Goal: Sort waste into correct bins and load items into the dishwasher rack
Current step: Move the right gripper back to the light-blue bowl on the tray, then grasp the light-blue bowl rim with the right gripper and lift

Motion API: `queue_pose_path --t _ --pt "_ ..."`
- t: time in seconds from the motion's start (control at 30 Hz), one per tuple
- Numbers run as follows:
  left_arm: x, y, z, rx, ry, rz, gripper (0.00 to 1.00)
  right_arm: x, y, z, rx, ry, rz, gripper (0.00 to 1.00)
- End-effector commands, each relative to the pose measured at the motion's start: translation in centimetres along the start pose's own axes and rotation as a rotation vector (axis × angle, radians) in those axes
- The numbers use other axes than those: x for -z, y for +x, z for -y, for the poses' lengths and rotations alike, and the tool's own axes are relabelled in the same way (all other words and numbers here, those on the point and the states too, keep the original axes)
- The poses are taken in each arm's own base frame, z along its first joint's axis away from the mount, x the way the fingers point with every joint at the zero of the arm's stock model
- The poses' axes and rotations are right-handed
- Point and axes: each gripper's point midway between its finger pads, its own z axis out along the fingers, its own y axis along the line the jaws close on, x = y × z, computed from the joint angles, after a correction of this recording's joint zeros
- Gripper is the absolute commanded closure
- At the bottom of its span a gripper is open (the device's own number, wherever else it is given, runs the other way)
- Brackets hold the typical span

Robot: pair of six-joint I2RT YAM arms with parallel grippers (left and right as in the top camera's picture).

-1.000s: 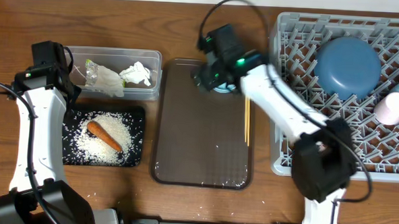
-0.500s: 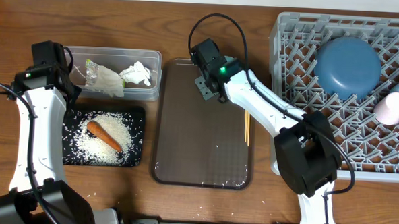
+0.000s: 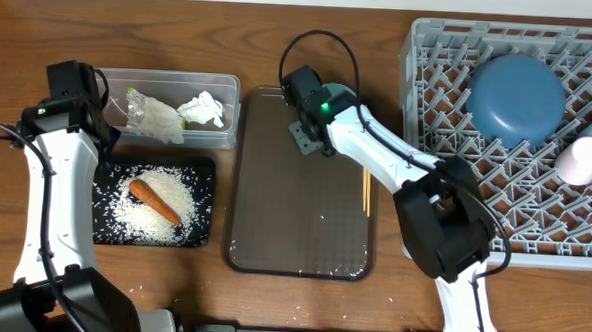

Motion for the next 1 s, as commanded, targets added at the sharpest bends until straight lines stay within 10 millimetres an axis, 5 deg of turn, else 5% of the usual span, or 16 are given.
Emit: queue_pose_path --t 0.0,0.17,0.27,0.6,0.77,0.97 --pt "0.0 -0.1 -0.2 0.008 -0.006 0.003 0.01 0.2 -0.2 -0.9 -0.013 -0.006 0.007 0.77" --pt "0.0 -0.1 -0.2 0.008 -0.006 0.003 0.01 0.9 -0.3 -1.3 -0.013 -0.012 0.009 0.99" --pt "0.0 -0.1 -0.2 0.008 -0.005 0.003 0.01 2.2 -0.6 -1.1 -0.036 -0.014 0.024 0.99" --pt "0.0 -0.1 -0.2 0.008 -0.006 0.003 0.01 12.6 -2.2 0.9 -0.156 -0.035 0.147 0.99" --pt "0.0 -0.1 -0.2 0.008 -0.006 0.003 0.01 16.7 -0.3 4.3 -0.191 0.038 0.130 0.99" --pt "0.0 -0.1 -0.2 0.008 -0.006 0.003 0.01 17.8 4.6 10.9 -0.368 0.132 -0.027 0.99"
